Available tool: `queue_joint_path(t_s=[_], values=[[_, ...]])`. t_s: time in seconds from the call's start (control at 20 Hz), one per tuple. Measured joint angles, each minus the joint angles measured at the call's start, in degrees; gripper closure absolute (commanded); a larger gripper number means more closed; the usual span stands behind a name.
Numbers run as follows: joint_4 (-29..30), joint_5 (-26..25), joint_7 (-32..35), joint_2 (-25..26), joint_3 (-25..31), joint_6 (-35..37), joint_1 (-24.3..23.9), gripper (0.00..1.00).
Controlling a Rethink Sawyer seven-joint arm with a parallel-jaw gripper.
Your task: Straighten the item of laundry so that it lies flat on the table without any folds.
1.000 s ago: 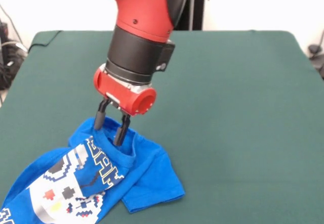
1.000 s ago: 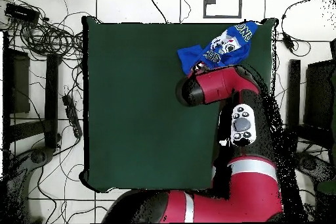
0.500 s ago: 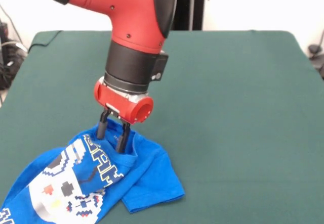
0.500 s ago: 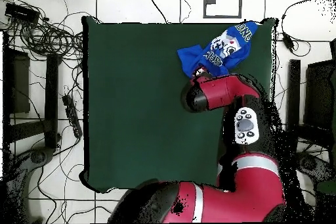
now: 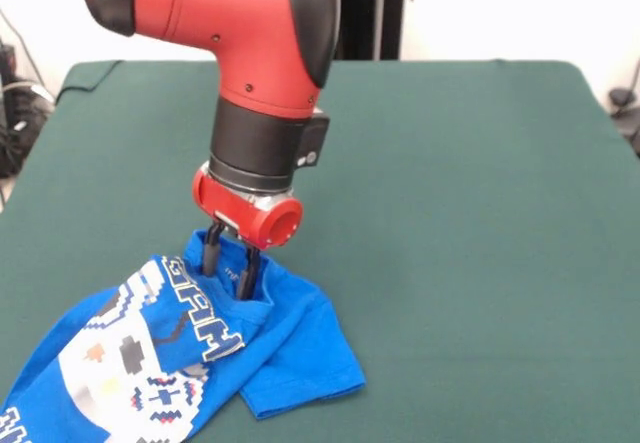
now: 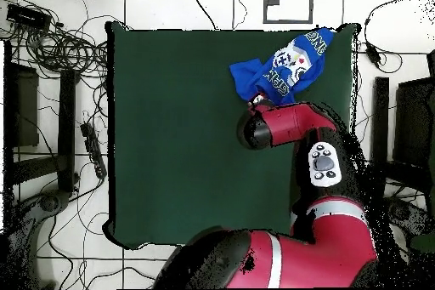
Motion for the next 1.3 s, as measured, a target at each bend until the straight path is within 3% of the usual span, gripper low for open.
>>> queue_joint_path(t_s=[0.4,0.7,1.0,1.3], values=[[3.76,2.74,0.00,-2.71,0.26,0.06,0.41,0.00],[6.91,4.96,0.01,-4.85,-1.47,0.55,4.35,0.00],[10.10,7.83,0.01,-6.90,-5.51,0.65,12.08,0.00],[11.01,9.68,0.01,-6.76,-6.94,0.65,15.03,0.00]])
